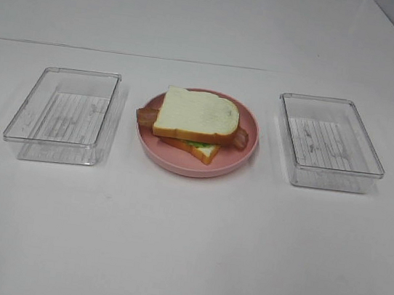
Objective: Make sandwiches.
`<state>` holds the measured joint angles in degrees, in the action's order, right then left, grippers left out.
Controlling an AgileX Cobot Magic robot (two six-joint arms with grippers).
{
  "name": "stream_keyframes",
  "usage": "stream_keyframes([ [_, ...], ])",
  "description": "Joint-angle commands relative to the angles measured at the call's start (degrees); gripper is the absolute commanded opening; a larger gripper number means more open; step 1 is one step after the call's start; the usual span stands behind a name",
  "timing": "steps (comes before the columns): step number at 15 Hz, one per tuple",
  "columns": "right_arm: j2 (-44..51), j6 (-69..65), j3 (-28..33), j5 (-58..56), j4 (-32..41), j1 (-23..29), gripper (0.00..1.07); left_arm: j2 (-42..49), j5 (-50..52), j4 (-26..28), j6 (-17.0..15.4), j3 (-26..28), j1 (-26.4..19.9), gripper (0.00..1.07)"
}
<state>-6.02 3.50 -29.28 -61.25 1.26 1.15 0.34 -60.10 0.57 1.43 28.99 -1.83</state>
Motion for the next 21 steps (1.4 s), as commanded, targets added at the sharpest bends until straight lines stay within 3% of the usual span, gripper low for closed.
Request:
stream_keyframes([
  [1,3.7,0.5,0.3,0.5,0.1,-0.5,0.76,1.3,0.5,0.3,0.0,-0.3,-0.2,0.79],
  [21,7.2,0.5,0.3,0.6,0.0,-0.5,0.76,1.1,0.5,1.9,0.1,-0.3,-0.2,0.79],
])
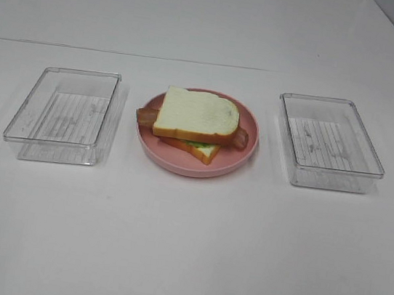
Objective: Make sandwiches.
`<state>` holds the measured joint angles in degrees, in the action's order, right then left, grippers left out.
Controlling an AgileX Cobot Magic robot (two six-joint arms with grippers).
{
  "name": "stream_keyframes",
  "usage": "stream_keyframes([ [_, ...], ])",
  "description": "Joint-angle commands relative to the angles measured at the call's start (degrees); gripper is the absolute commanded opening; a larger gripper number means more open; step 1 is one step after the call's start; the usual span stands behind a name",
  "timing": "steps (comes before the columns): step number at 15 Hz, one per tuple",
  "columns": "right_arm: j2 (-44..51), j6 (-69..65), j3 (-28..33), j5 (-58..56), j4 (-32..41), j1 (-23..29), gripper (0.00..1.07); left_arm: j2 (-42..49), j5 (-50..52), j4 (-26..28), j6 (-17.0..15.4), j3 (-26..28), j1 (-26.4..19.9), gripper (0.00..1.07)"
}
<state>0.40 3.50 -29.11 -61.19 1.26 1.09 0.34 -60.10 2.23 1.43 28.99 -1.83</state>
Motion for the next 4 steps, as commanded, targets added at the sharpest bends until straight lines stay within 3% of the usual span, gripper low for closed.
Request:
stream_keyframes([
  [1,0.8,0.5,0.1,0.6,0.0,-0.4,0.76,1.1,0.5,0.2,0.1,-0.3,-0.2,0.79],
  [4,0.8,0.5,0.1,0.6,0.0,-0.4,0.76,1.1,0.5,0.2,0.1,-0.3,-0.2,0.79],
])
